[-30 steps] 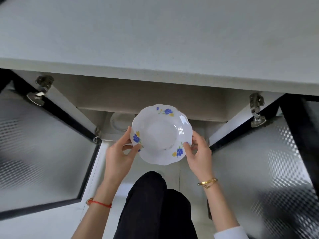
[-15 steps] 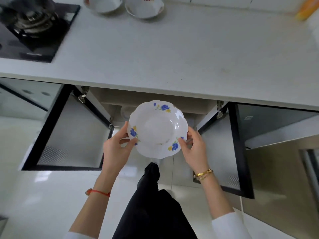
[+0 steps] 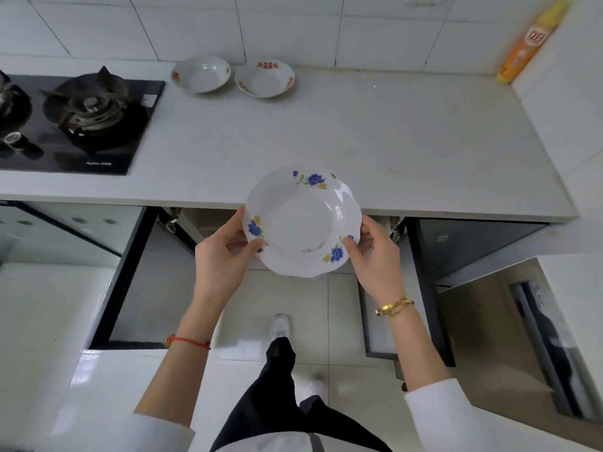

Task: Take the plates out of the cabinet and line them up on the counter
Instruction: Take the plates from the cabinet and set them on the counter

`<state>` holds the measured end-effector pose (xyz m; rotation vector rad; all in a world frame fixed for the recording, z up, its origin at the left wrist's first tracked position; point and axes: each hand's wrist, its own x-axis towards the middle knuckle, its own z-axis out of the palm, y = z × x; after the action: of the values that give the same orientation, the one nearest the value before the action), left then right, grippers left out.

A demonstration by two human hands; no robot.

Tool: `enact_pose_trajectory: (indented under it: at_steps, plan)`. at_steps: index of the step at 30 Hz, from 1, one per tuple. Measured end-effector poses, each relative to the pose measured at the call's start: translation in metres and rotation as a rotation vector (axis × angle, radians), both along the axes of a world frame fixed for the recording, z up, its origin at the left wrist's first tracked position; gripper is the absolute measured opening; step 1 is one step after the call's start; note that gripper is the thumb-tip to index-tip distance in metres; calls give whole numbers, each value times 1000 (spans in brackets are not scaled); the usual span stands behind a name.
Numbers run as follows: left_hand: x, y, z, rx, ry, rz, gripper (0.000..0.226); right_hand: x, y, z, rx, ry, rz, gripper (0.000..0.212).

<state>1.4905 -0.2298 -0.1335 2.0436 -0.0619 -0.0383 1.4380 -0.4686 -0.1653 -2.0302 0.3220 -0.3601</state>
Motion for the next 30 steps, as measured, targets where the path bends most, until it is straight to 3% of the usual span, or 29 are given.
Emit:
enact_pose_trajectory:
  at_steps: [16,30]
  plan:
    - [165,-37,19,-11,-19,-101,61,142,-32,21,-49,-17,-102,34]
    - [306,-156,-1,37,25,-85,60,287,-152,9,-49,55,-83,24]
